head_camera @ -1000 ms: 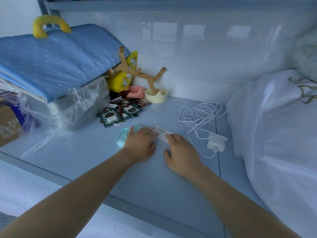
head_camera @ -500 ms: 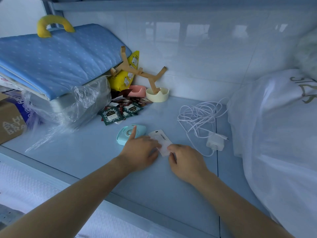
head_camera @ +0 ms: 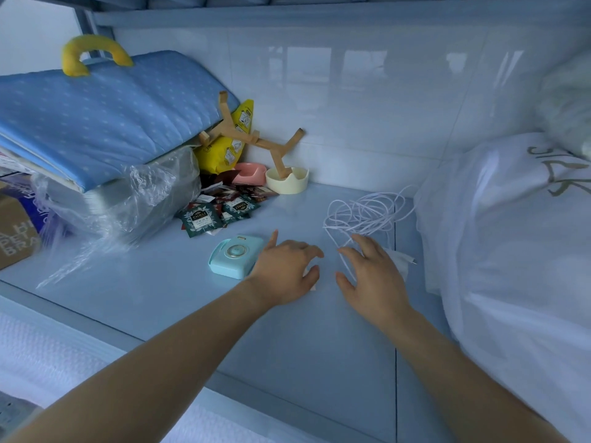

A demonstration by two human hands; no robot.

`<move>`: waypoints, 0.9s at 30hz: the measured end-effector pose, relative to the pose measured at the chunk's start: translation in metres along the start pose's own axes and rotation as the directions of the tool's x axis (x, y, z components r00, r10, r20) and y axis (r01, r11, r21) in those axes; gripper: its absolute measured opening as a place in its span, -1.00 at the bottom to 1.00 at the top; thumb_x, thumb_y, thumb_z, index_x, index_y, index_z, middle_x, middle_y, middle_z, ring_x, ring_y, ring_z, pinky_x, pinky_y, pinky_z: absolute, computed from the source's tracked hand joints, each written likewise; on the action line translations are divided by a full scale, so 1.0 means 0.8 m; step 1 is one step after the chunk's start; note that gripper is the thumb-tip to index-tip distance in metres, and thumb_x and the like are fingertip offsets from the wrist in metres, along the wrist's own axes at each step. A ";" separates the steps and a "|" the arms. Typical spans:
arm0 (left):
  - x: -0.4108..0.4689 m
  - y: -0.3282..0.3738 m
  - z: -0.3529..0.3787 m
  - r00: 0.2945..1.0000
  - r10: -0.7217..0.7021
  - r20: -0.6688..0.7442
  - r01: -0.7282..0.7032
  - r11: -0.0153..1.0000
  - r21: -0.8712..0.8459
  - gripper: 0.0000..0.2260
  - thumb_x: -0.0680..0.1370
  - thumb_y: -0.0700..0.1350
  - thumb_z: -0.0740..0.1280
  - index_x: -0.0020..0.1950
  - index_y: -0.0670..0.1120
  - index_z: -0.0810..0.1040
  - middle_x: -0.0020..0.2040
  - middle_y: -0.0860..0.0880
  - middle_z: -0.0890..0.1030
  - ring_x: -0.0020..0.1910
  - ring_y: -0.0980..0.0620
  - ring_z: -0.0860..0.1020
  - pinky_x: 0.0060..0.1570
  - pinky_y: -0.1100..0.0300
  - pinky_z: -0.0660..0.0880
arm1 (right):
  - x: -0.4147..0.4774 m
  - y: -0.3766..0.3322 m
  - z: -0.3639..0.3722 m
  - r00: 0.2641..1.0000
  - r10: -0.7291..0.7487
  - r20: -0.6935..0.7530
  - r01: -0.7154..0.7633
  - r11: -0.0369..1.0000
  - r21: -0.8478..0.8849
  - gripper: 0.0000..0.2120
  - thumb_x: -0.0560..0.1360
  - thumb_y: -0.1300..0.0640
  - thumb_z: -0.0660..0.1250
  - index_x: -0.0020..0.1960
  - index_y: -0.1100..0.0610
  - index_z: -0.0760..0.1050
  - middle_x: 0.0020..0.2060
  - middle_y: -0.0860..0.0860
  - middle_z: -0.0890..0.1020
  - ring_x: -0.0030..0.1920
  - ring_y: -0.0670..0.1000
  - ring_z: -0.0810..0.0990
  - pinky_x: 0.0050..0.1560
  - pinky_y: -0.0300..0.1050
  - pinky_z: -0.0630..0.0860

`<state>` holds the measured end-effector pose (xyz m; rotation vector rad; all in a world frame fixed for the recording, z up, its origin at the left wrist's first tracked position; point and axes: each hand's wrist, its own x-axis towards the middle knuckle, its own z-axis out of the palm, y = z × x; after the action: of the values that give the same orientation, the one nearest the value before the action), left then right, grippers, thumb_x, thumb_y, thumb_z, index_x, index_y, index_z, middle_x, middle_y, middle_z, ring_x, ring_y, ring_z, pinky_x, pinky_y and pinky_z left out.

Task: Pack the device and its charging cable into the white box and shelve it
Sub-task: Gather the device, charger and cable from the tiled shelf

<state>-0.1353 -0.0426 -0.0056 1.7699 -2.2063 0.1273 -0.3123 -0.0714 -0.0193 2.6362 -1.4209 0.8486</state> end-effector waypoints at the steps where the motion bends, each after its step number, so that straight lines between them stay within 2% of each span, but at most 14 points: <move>1: 0.005 0.004 0.001 1.000 0.010 -0.009 -0.009 1.000 0.007 -0.70 0.56 0.03 0.13 0.28 0.06 0.42 0.22 0.05 0.53 0.27 0.03 0.41 0.44 -0.09 -0.14 | 0.001 0.004 0.000 1.000 0.007 0.026 -0.006 0.999 -0.034 -0.55 0.46 0.01 0.34 0.29 0.16 0.42 0.41 0.13 0.29 0.42 0.13 0.23 0.35 0.08 0.25; 5: 0.021 0.013 0.002 1.000 0.019 0.003 -0.019 1.000 -0.001 -0.70 0.56 0.03 0.13 0.28 0.05 0.43 0.27 0.06 0.49 0.28 0.04 0.40 0.43 -0.10 -0.15 | 0.006 0.019 0.003 0.982 0.064 0.179 -0.039 0.989 -0.139 -0.40 0.49 -0.16 0.23 0.45 -0.04 0.15 0.51 0.01 0.02 0.49 0.08 0.00 0.39 0.27 0.01; 8: 0.024 0.014 0.004 0.999 0.031 0.020 -0.031 0.999 -0.006 -0.69 0.55 0.02 0.14 0.28 0.06 0.42 0.28 0.06 0.47 0.29 0.03 0.39 0.43 -0.10 -0.13 | 0.006 0.023 0.003 0.968 0.078 0.240 -0.050 0.991 -0.123 -0.42 0.51 -0.18 0.19 0.46 -0.09 0.11 0.52 -0.02 -0.07 0.48 0.08 0.07 0.37 0.30 0.06; 12: 0.029 0.014 0.007 0.999 0.016 0.036 -0.016 1.000 0.001 -0.72 0.53 -0.01 0.16 0.23 0.06 0.43 0.26 0.05 0.47 0.28 0.02 0.39 0.43 -0.12 -0.12 | 0.001 0.025 0.002 0.972 0.049 0.228 -0.028 0.995 -0.093 -0.54 0.53 -0.10 0.18 0.41 -0.10 0.24 0.52 -0.02 0.01 0.37 0.05 0.32 0.33 0.20 0.17; 16: 0.032 0.017 0.011 1.000 -0.010 0.010 0.010 0.999 -0.052 -0.74 0.50 -0.03 0.19 0.19 0.05 0.44 0.22 0.04 0.49 0.25 0.00 0.41 0.42 -0.13 -0.08 | -0.010 0.022 -0.001 0.986 0.035 0.163 -0.032 0.999 -0.024 -0.56 0.47 -0.02 0.23 0.34 -0.10 0.36 0.45 0.01 0.24 0.35 0.02 0.35 0.29 0.07 0.18; 20: 0.031 0.014 0.017 1.000 0.016 0.013 -0.016 0.999 -0.046 -0.70 0.49 -0.02 0.20 0.23 0.06 0.41 0.25 0.04 0.47 0.26 0.00 0.41 0.42 -0.13 -0.06 | -0.018 0.019 -0.003 0.989 -0.025 0.147 0.012 0.996 0.084 -0.58 0.44 0.05 0.27 0.29 -0.06 0.43 0.28 -0.01 0.47 0.22 0.06 0.48 0.22 0.08 0.30; 24: 0.033 0.013 0.017 0.999 0.022 0.027 -0.020 0.999 -0.050 -0.67 0.50 -0.01 0.21 0.27 0.06 0.39 0.28 0.04 0.45 0.28 0.00 0.39 0.42 -0.15 -0.05 | -0.010 0.029 -0.009 0.997 -0.032 0.072 0.025 0.995 0.092 -0.57 0.41 0.14 0.33 0.27 0.01 0.46 0.36 0.05 0.39 0.25 0.12 0.43 0.17 0.04 0.42; 27: 0.032 0.012 0.018 0.999 0.036 0.033 -0.035 0.998 -0.045 -0.67 0.49 -0.01 0.21 0.26 0.07 0.39 0.29 0.04 0.44 0.28 0.01 0.39 0.41 -0.15 -0.05 | -0.001 0.035 -0.007 0.994 0.028 0.107 -0.025 0.999 -0.026 -0.47 0.44 0.00 0.32 0.38 -0.05 0.31 0.48 0.02 0.18 0.43 0.09 0.20 0.32 0.14 0.23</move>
<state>-0.1518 -0.0680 -0.0105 1.7216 -2.2469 0.0560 -0.3370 -0.0858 -0.0215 2.6885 -1.4831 0.6963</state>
